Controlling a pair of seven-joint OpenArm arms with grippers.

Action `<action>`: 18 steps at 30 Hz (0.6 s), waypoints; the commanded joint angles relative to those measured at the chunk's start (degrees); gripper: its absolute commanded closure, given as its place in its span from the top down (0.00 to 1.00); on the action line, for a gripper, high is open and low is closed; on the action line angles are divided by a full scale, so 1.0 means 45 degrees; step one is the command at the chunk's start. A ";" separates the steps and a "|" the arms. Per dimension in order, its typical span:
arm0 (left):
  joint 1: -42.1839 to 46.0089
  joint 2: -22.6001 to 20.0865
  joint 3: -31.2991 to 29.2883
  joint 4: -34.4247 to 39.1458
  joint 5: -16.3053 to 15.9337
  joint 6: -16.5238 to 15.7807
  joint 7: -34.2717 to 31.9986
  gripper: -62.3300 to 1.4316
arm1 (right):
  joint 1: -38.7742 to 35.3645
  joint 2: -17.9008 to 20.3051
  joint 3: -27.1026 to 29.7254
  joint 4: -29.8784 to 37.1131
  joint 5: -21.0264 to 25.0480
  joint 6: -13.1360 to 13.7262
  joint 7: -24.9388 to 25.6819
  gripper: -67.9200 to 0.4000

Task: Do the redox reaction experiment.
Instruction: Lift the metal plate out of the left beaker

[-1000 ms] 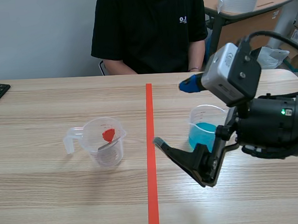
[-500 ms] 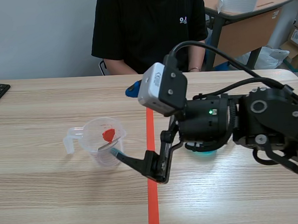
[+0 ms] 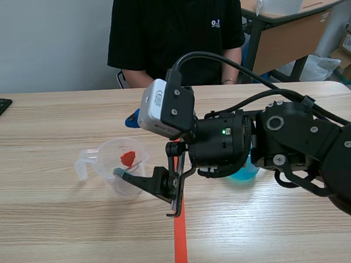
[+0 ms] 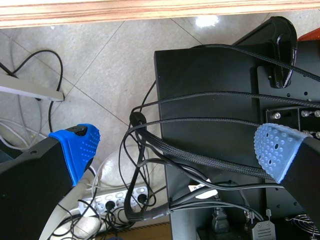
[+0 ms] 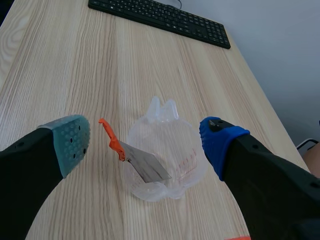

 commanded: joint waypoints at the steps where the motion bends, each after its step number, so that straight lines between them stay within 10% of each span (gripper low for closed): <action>1: 0.0136 0.0063 -0.0102 0.0170 -0.0083 -0.0068 -0.0180 1.00 | 0.0180 0.0141 0.0155 0.0214 0.0141 -0.0039 0.0141 0.59; 10: 0.0136 0.0063 -0.0102 0.0170 -0.0083 -0.0073 -0.0175 1.00 | 0.0180 0.0238 0.0155 0.0214 0.0141 -0.0044 0.0136 0.36; 18: 0.0136 0.0063 -0.0102 0.0170 -0.0083 -0.0068 -0.0165 0.57 | 0.0180 0.0238 0.0160 0.0214 0.0151 -0.0049 0.0155 0.03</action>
